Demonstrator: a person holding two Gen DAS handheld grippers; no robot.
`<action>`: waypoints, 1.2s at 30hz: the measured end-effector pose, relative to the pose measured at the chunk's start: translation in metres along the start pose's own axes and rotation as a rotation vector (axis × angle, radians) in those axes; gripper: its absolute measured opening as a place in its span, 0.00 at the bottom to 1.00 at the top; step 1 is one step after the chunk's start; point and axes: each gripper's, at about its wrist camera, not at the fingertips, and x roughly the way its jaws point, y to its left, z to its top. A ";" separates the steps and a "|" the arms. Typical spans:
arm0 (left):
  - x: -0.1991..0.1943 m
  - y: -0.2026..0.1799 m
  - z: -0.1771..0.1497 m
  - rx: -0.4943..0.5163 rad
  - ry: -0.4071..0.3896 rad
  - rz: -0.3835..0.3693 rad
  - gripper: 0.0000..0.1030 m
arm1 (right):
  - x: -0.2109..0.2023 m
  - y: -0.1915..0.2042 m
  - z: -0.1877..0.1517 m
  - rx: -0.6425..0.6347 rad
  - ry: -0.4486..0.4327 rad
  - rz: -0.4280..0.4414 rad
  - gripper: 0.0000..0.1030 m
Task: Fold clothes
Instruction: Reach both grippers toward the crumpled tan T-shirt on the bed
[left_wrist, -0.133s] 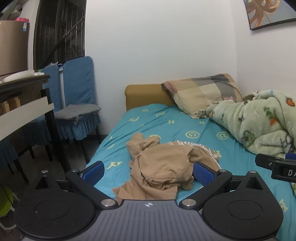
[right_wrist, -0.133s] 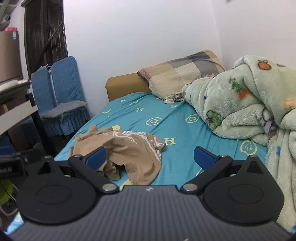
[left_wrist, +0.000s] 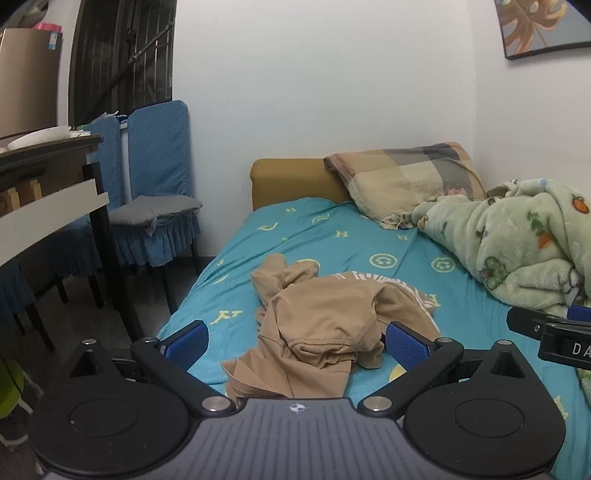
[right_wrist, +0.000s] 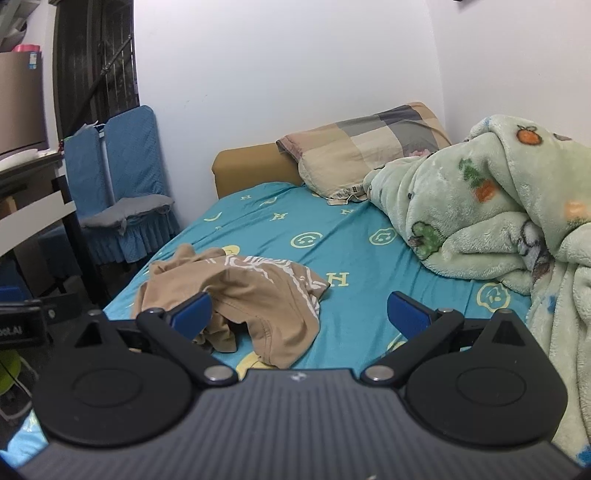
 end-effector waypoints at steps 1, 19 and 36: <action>-0.003 0.000 -0.002 -0.001 -0.007 0.003 1.00 | 0.000 -0.001 0.000 0.009 -0.001 0.008 1.00; -0.003 -0.004 -0.011 -0.033 0.035 -0.034 1.00 | -0.012 0.003 0.001 -0.027 -0.024 0.097 1.00; 0.049 -0.039 -0.008 0.207 0.144 -0.089 0.99 | -0.019 -0.017 0.003 0.065 -0.022 -0.047 1.00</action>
